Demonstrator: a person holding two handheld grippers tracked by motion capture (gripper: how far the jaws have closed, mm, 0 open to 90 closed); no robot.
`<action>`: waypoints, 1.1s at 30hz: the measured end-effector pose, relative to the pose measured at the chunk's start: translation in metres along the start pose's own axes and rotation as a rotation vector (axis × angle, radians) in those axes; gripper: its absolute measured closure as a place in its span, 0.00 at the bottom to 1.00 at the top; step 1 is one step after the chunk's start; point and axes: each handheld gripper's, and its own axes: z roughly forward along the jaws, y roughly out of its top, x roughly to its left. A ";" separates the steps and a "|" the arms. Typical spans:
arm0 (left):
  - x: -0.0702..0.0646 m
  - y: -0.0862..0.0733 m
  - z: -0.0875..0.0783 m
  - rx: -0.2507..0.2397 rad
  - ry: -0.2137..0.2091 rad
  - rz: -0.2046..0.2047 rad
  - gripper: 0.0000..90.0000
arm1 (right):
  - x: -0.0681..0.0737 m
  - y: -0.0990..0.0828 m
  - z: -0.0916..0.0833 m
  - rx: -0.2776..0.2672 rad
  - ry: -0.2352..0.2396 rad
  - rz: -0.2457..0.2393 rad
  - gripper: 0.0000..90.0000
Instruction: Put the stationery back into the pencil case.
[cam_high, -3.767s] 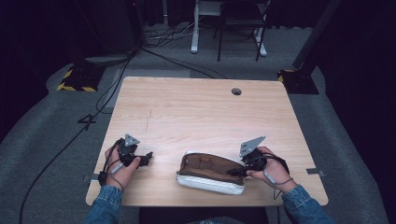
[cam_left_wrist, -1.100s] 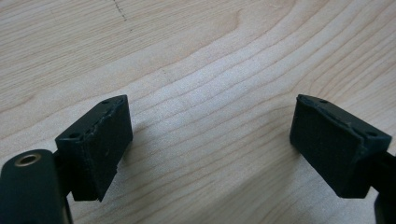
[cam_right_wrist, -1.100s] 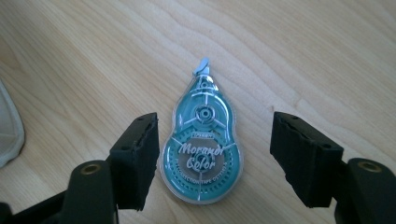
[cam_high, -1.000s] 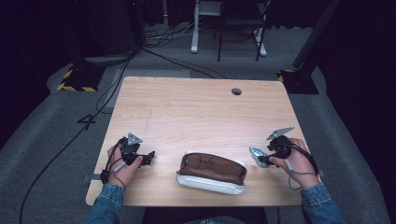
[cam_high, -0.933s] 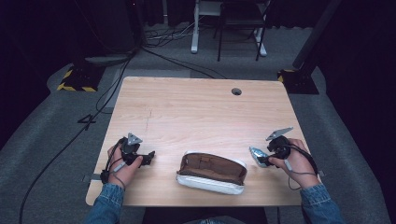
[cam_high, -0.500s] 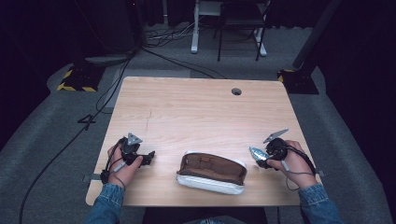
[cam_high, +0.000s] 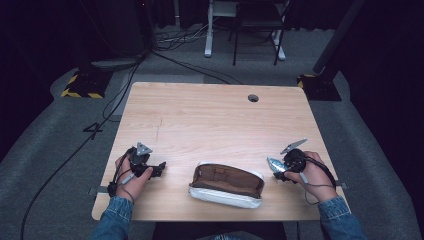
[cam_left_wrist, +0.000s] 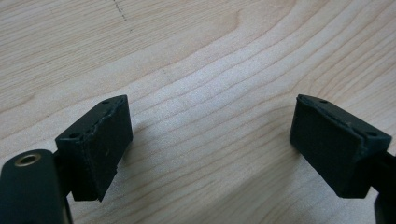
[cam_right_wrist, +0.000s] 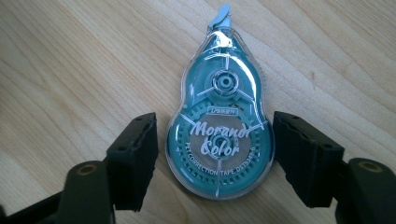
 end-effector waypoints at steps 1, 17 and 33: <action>0.000 0.000 0.000 0.000 0.000 0.000 0.15 | 0.000 0.000 0.000 0.000 0.001 0.001 0.42; 0.000 0.000 0.000 0.000 0.000 0.000 0.15 | 0.000 -0.001 0.000 -0.042 0.010 0.031 0.44; 0.000 0.000 0.000 0.000 0.000 0.000 0.15 | 0.000 0.002 -0.024 -0.138 -0.001 0.046 0.44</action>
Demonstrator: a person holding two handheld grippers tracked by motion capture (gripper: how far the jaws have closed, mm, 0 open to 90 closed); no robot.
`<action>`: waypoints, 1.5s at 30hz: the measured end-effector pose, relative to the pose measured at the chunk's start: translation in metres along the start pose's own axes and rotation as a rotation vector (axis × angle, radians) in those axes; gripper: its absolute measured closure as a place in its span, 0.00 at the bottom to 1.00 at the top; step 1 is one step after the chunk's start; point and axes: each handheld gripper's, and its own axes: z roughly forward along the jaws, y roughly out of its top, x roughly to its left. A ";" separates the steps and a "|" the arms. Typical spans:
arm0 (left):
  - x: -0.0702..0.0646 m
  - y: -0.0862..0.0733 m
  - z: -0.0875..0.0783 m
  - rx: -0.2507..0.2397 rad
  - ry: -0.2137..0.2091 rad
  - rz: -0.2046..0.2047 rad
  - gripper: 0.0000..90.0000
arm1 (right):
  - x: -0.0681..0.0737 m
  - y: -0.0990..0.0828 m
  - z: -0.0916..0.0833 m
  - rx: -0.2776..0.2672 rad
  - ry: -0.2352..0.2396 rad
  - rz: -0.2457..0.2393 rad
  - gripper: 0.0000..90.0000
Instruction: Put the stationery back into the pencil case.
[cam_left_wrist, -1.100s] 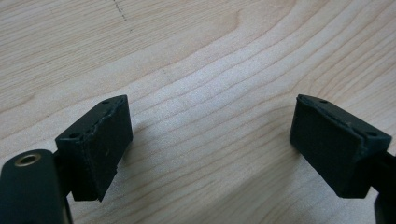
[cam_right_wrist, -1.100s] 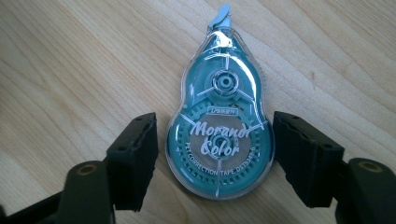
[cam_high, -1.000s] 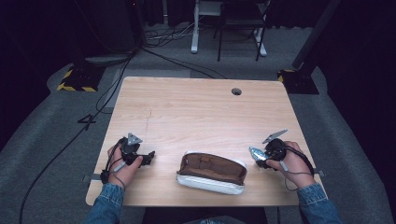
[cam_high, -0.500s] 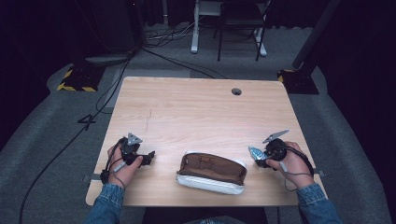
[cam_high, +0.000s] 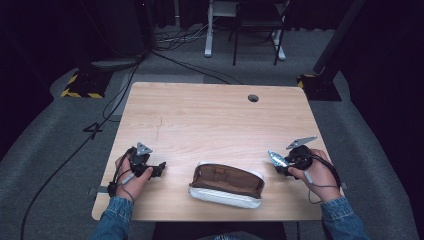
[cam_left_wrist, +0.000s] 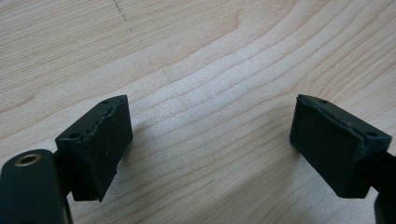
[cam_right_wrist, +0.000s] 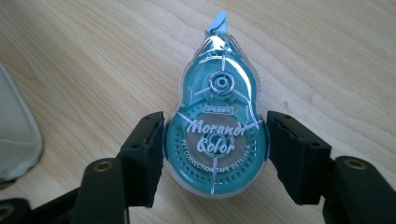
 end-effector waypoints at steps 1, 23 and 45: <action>0.000 0.000 0.000 0.000 0.000 0.000 0.15 | 0.001 0.001 -0.004 -0.015 -0.005 -0.001 0.44; 0.000 0.000 0.000 0.000 0.000 0.000 0.15 | 0.022 0.015 -0.047 -0.153 0.014 -0.050 0.44; 0.000 0.000 0.000 0.000 0.000 0.000 0.15 | 0.062 0.033 -0.074 -0.219 0.105 -0.150 0.44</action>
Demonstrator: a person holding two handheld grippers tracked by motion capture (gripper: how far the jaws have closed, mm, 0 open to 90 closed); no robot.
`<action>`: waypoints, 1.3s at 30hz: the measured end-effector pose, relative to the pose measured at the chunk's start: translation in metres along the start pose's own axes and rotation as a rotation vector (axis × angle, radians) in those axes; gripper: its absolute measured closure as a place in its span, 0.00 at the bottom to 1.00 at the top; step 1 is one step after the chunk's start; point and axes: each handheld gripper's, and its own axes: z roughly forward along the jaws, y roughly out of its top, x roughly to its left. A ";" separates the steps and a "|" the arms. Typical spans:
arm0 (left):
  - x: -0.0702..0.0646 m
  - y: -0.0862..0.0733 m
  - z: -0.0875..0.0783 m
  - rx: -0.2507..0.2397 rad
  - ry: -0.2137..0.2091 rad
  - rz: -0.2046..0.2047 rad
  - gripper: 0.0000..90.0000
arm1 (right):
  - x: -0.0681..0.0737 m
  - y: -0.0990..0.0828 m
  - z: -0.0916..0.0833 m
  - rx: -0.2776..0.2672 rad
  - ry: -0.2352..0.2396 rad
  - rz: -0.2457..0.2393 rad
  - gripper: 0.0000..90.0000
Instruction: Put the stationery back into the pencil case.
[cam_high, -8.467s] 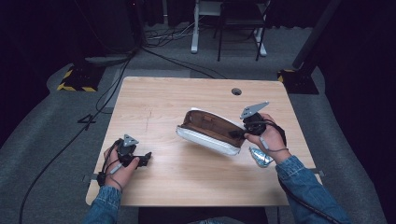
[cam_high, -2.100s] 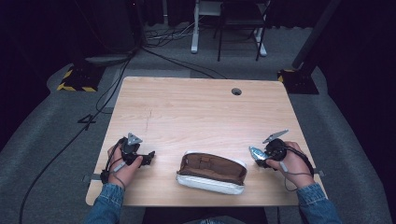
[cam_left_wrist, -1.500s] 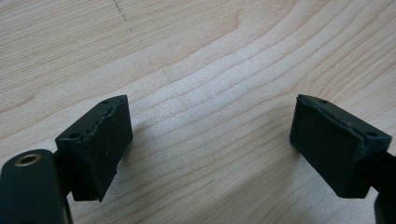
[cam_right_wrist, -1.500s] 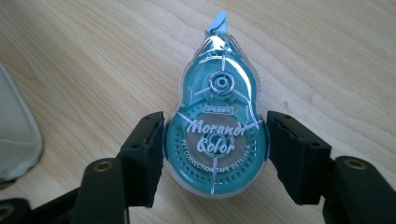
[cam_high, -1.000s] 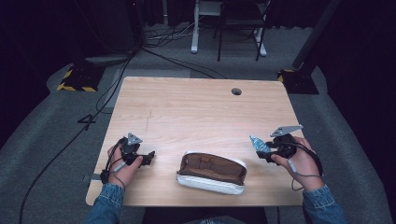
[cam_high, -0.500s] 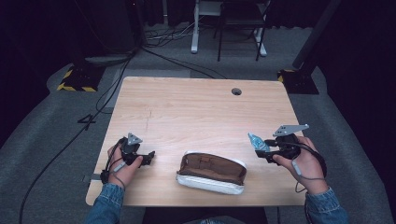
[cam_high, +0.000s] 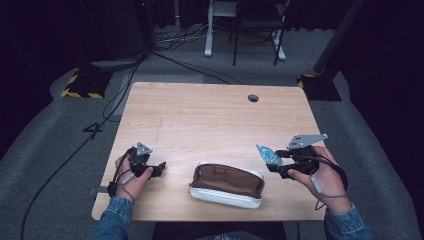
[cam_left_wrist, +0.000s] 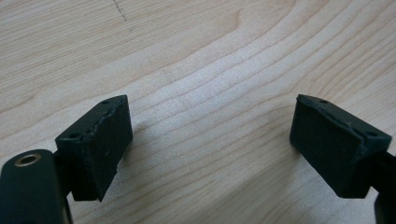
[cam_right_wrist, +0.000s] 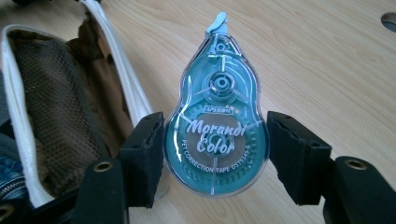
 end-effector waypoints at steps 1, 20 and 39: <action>0.000 0.000 0.000 0.000 0.000 0.000 0.15 | 0.003 0.002 0.000 -0.002 0.005 -0.007 0.44; 0.000 0.000 0.000 0.000 0.000 0.000 0.15 | 0.041 0.026 0.013 0.012 0.097 -0.119 0.44; 0.000 0.000 0.000 0.000 0.000 0.000 0.15 | 0.065 0.037 0.036 0.080 0.173 -0.193 0.44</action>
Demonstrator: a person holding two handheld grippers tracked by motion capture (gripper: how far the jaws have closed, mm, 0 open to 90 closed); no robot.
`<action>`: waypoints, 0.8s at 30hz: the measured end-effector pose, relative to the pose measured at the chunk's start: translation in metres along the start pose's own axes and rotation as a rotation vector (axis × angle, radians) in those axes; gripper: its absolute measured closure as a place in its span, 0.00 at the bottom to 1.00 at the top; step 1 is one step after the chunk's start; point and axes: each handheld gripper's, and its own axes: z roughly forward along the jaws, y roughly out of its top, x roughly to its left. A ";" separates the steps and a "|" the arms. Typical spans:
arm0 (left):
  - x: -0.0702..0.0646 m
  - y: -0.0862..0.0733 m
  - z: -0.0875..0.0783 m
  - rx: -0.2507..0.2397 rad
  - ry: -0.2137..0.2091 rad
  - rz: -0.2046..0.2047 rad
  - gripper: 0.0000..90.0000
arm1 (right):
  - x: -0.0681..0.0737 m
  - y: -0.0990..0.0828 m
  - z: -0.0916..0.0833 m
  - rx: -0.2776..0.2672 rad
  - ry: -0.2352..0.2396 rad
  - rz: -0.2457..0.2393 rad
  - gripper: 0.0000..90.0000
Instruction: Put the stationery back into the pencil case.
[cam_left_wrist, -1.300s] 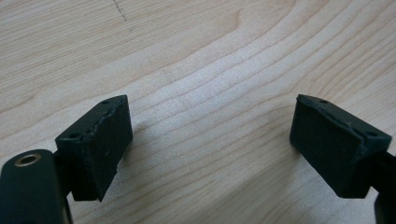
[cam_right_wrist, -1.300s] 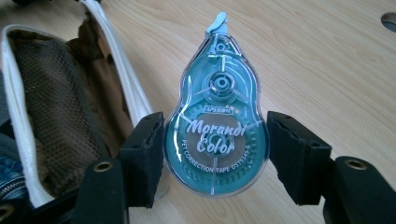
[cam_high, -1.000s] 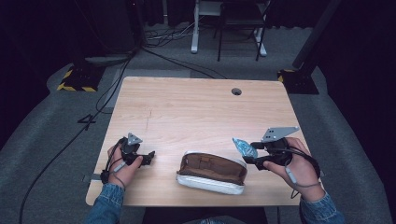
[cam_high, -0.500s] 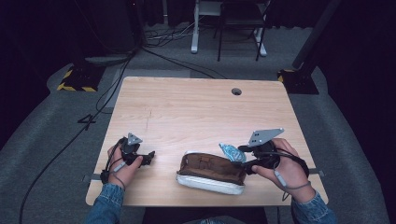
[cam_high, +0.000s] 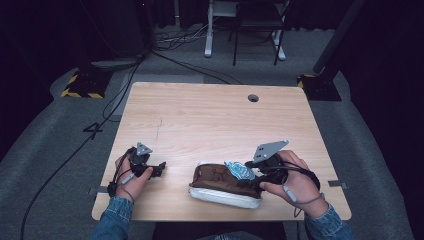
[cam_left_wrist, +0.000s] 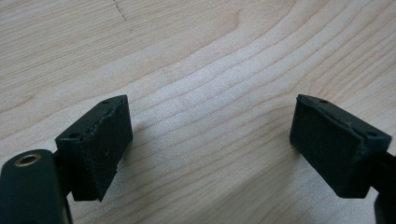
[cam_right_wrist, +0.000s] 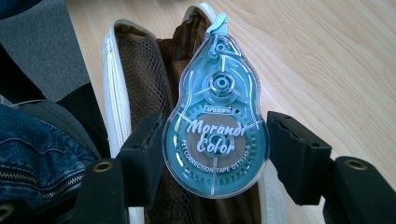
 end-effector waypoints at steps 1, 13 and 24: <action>0.000 0.000 0.000 0.000 0.000 0.000 0.15 | 0.001 0.000 0.001 0.004 0.002 -0.005 0.44; 0.000 0.000 0.000 0.000 0.000 0.000 0.15 | 0.009 0.004 0.014 0.053 0.043 -0.038 0.44; 0.000 0.000 0.000 0.000 0.000 0.000 0.15 | 0.011 0.003 0.022 0.081 0.060 -0.048 0.44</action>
